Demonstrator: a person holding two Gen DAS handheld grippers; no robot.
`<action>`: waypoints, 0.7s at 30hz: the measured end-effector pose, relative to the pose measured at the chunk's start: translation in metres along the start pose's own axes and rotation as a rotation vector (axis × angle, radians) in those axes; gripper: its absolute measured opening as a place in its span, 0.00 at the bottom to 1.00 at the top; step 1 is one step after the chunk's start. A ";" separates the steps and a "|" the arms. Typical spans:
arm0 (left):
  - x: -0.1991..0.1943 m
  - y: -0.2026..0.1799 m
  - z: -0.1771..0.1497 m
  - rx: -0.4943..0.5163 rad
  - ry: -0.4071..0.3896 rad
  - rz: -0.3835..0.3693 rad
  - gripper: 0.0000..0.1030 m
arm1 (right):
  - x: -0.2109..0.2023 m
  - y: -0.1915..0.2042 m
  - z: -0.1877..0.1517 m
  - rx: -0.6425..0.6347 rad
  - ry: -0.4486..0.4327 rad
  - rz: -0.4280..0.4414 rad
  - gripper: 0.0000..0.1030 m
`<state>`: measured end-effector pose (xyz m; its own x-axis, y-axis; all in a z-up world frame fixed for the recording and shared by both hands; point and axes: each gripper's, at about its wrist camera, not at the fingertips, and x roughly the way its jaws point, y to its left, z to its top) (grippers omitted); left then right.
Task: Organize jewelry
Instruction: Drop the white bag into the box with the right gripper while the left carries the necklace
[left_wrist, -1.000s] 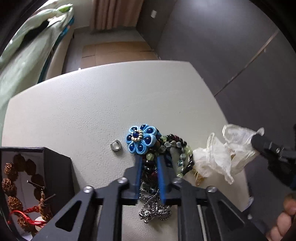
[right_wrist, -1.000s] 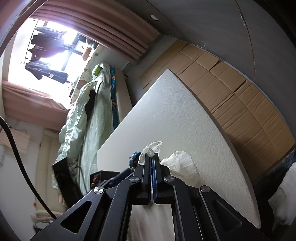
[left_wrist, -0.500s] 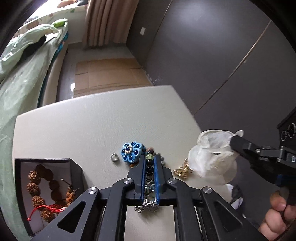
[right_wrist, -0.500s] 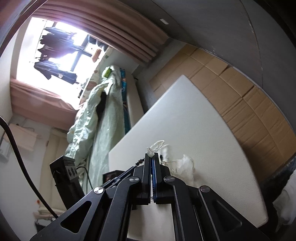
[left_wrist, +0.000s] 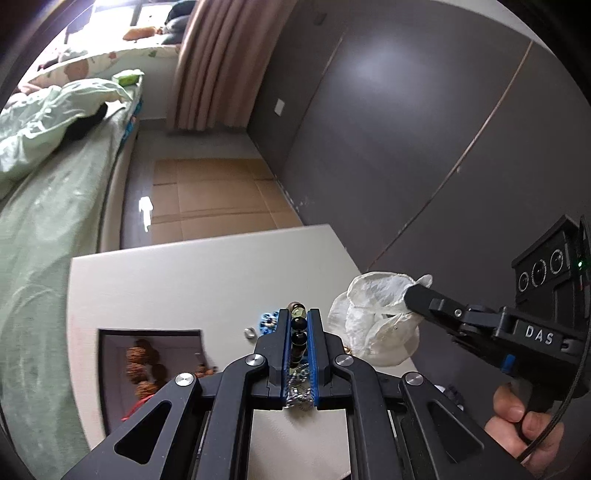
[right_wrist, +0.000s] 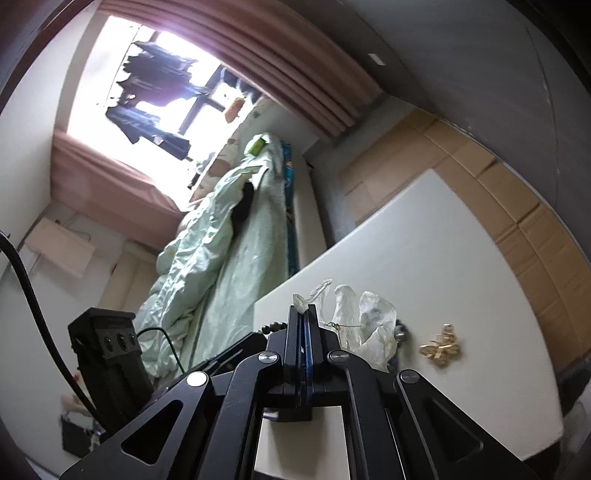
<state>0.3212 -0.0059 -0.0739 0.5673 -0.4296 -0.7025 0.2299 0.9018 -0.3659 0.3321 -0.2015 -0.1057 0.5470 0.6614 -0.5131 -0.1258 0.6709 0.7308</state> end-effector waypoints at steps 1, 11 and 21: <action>-0.006 0.003 0.000 -0.004 -0.010 0.003 0.08 | 0.001 0.004 -0.001 -0.008 0.001 0.006 0.03; -0.043 0.041 -0.001 -0.049 -0.063 0.044 0.08 | 0.031 0.048 -0.018 -0.101 0.045 0.084 0.03; -0.070 0.075 -0.009 -0.090 -0.091 0.070 0.08 | 0.074 0.082 -0.043 -0.154 0.122 0.100 0.03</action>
<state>0.2913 0.0910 -0.0580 0.6494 -0.3565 -0.6717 0.1175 0.9198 -0.3745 0.3268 -0.0833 -0.1034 0.4224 0.7568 -0.4987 -0.3046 0.6368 0.7083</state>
